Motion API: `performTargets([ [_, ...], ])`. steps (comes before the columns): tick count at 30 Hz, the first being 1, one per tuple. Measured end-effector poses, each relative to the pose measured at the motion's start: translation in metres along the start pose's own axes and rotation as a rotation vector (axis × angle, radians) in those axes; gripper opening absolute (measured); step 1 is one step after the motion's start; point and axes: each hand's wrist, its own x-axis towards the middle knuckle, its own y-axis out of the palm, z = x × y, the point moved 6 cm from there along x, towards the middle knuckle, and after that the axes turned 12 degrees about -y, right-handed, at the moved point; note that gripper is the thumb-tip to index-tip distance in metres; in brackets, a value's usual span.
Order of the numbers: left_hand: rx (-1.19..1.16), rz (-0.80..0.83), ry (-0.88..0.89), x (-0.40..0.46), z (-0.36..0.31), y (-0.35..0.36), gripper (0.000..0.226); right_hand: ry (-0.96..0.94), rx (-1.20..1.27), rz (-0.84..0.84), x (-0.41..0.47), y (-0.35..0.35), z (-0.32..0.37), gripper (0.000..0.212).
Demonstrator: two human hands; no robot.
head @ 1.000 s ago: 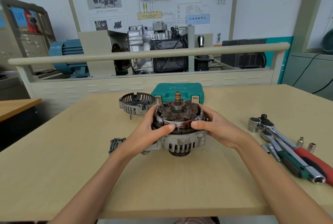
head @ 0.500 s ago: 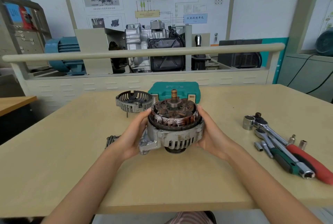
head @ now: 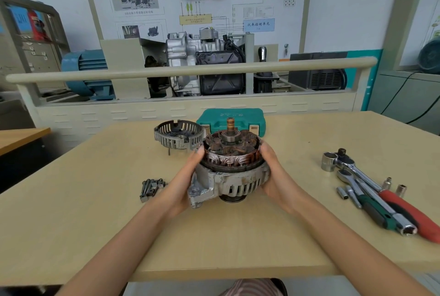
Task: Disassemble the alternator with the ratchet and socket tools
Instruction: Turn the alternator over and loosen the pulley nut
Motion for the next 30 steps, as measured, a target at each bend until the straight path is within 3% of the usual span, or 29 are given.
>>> performTargets([
  [3, 0.109, -0.073, 0.145, 0.000, -0.009, 0.001, 0.122, -0.164, -0.238, -0.023, -0.007, -0.004, 0.006, 0.097],
  [5, 0.108, -0.048, 0.196, -0.003, -0.006, 0.003, 0.089, -0.256, -0.303, 0.006, -0.011, -0.002, 0.007, 0.109],
  [7, 0.064, -0.025, 0.211, -0.008, -0.006, 0.005, 0.063, -0.316, -0.334, 0.015, -0.011, -0.001, 0.007, 0.103],
  [11, -0.047, 0.035, 0.208, -0.009, -0.007, 0.006, 0.062, -0.344, -0.361, -0.011, -0.009, -0.001, 0.008, 0.084],
  [15, -0.119, 0.063, 0.147, -0.006, -0.006, 0.007, 0.044, -0.307, -0.362, -0.032, -0.008, 0.001, 0.013, 0.081],
  [18, -0.120, 0.073, 0.035, -0.001, -0.013, 0.009, 0.048, -0.239, -0.386, -0.087, -0.005, 0.002, 0.022, 0.090],
  [23, -0.103, 0.135, -0.120, 0.011, -0.027, 0.015, 0.032, -0.007, -0.562, -0.109, 0.008, -0.002, 0.037, 0.104],
  [30, 0.130, 0.056, -0.172, 0.030, -0.051, 0.029, 0.023, 0.182, -0.438, -0.158, 0.004, -0.028, 0.030, 0.106],
])
